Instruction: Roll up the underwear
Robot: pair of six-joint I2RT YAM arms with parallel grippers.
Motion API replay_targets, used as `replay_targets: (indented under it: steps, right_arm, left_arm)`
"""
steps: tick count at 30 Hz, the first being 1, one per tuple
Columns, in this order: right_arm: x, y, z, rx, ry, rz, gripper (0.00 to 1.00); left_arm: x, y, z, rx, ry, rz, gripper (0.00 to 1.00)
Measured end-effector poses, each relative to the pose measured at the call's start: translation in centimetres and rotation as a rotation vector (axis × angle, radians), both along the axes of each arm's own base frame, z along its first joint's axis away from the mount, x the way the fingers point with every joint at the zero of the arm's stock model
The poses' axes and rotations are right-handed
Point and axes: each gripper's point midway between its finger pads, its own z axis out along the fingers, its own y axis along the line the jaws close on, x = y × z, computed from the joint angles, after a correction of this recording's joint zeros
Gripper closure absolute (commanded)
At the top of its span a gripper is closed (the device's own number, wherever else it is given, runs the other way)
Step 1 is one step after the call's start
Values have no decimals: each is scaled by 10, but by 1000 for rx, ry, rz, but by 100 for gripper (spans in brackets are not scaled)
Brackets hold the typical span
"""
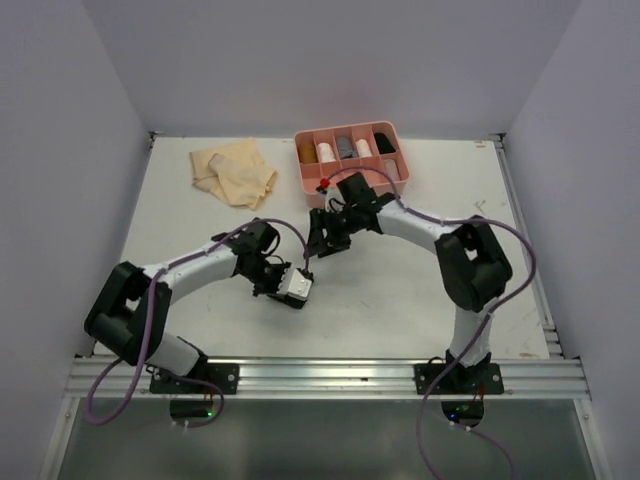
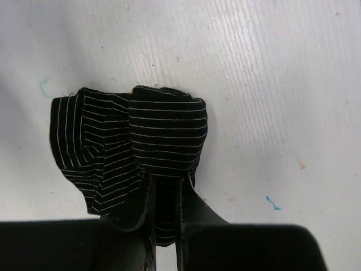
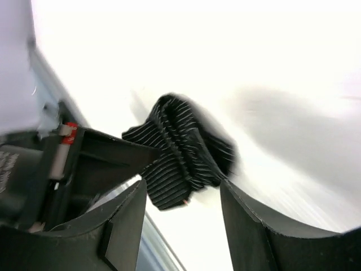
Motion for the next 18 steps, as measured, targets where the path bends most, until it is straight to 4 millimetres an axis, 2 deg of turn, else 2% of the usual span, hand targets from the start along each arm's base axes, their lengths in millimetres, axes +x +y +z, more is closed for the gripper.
replay_targets:
  steps: [2,4,6,8,10,12,14,16,18]
  right_arm:
    - [20,-22,24,-36,-120,-72,43]
    - [29,-41,54,-53,-247,-119,46]
    - [22,-55,81,-44,-360,-134,49]
    - [5,-66,101,-29,-443,-125,51]
    - [-13,-74,115,-16,-509,-98,51]
    - [-28,-76,122,-18,-566,-58,49]
    - [-41,-69,123,-31,-619,3,47]
    - [-56,-55,116,-55,-667,93,44]
    - [-70,-40,98,-103,-698,197,39]
  left_arm:
    - [3,-2,-1,11,75,13,100]
    - [6,-5,-2,17,172,39,100]
    - [9,-7,-2,20,270,73,100]
    - [12,-10,-1,29,371,102,100]
    - [14,-12,-2,38,481,132,100]
    - [15,-15,-2,53,596,160,99]
    - [16,-16,-2,59,687,185,97]
    - [16,-19,0,68,783,212,94]
    - [15,-20,0,80,890,246,93]
